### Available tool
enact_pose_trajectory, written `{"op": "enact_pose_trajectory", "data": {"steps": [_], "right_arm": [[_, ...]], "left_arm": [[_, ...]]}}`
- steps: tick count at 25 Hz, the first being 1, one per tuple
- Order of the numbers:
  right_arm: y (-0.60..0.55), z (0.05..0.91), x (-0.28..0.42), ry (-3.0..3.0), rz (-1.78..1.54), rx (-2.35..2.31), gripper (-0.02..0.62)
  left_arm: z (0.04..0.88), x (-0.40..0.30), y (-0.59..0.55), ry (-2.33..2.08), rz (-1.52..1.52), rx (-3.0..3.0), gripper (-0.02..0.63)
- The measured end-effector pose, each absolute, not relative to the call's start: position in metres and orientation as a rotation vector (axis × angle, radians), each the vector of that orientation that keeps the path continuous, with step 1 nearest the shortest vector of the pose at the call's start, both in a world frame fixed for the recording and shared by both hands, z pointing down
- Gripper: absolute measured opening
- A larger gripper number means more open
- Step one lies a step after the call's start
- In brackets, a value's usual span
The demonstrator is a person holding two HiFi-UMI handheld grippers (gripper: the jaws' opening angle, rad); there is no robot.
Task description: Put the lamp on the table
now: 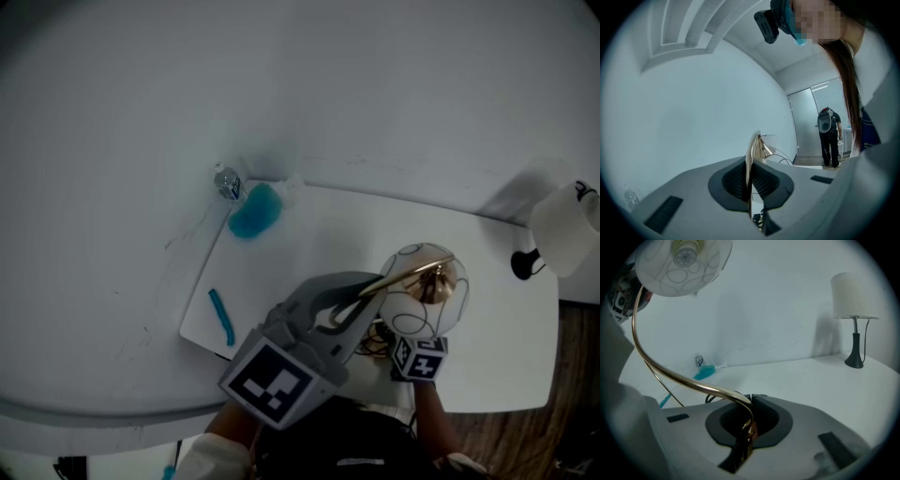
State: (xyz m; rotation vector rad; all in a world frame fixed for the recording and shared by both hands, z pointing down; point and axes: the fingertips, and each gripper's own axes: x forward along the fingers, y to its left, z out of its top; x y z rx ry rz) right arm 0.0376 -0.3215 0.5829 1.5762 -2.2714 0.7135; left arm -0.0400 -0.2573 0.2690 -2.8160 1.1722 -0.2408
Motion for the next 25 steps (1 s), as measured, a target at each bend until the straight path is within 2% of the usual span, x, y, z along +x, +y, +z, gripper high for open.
{"op": "enact_pose_trajectory", "data": {"steps": [25], "right_arm": [[-0.375,0.585,0.049,-2.250,0.783,1.582,0.012]], "left_arm": [[0.271,-0.023,-0.324,1.195,-0.302,-2.847,0.005]]}}
